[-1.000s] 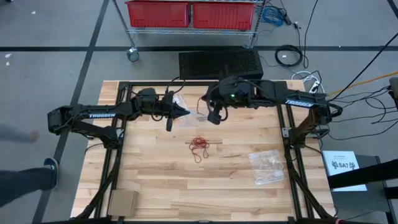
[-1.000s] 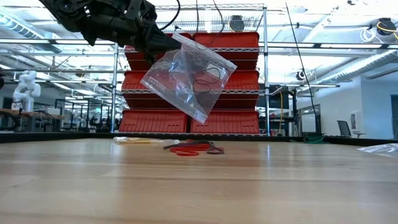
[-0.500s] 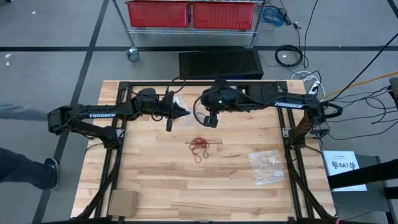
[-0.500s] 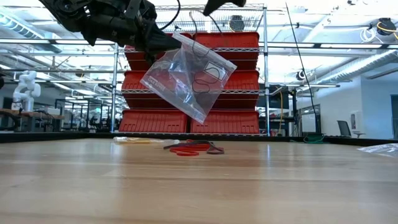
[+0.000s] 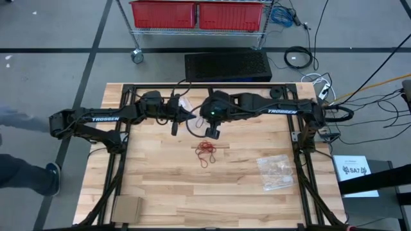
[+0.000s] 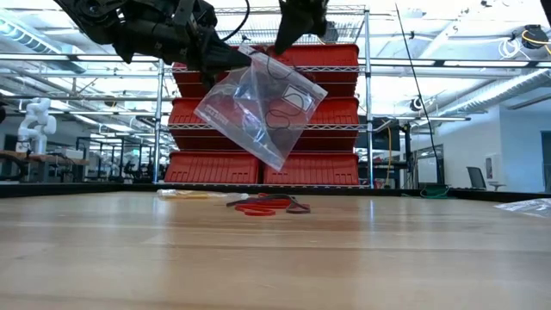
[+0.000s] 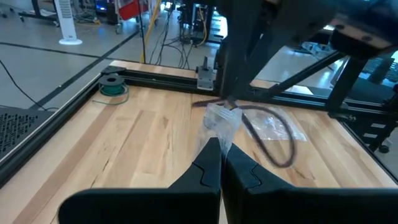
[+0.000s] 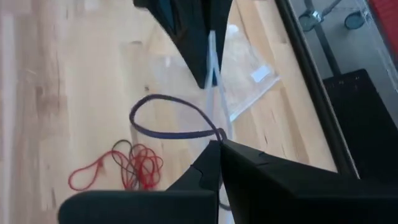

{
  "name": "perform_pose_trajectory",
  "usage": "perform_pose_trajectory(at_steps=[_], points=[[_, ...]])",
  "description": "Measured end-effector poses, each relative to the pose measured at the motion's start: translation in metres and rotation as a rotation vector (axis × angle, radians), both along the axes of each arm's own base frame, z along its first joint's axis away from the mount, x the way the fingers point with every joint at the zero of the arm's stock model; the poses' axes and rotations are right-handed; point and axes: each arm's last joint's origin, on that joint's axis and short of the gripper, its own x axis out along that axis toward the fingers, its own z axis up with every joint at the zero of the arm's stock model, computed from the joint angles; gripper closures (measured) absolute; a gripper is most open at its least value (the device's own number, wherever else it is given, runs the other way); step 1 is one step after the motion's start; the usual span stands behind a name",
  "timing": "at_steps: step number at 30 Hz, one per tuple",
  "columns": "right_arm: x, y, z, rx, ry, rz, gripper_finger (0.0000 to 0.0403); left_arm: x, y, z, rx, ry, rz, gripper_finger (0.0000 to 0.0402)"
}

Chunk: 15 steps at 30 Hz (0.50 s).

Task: Sort rubber bands
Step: Put the purple rubber band into the top right transparent zip bag

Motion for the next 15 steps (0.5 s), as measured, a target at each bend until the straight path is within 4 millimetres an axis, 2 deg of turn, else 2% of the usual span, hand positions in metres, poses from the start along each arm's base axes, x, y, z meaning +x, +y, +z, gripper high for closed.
perform_pose_trajectory(at_steps=[6, 11, 15], points=[[0.007, -0.004, -0.011, 0.018, 0.02, -0.003, 0.0403, 0.0, -0.002, 0.0, -0.003, 0.001, -0.021, 0.0401], [0.011, -0.015, -0.013, 0.026, -0.001, -0.02, 0.0403, 0.001, -0.005, -0.001, -0.003, 0.005, -0.035, 0.0401], [0.018, -0.019, -0.018, 0.125, -0.025, 0.046, 0.0403, 0.002, -0.007, -0.001, -0.004, 0.005, -0.042, 0.0401]])
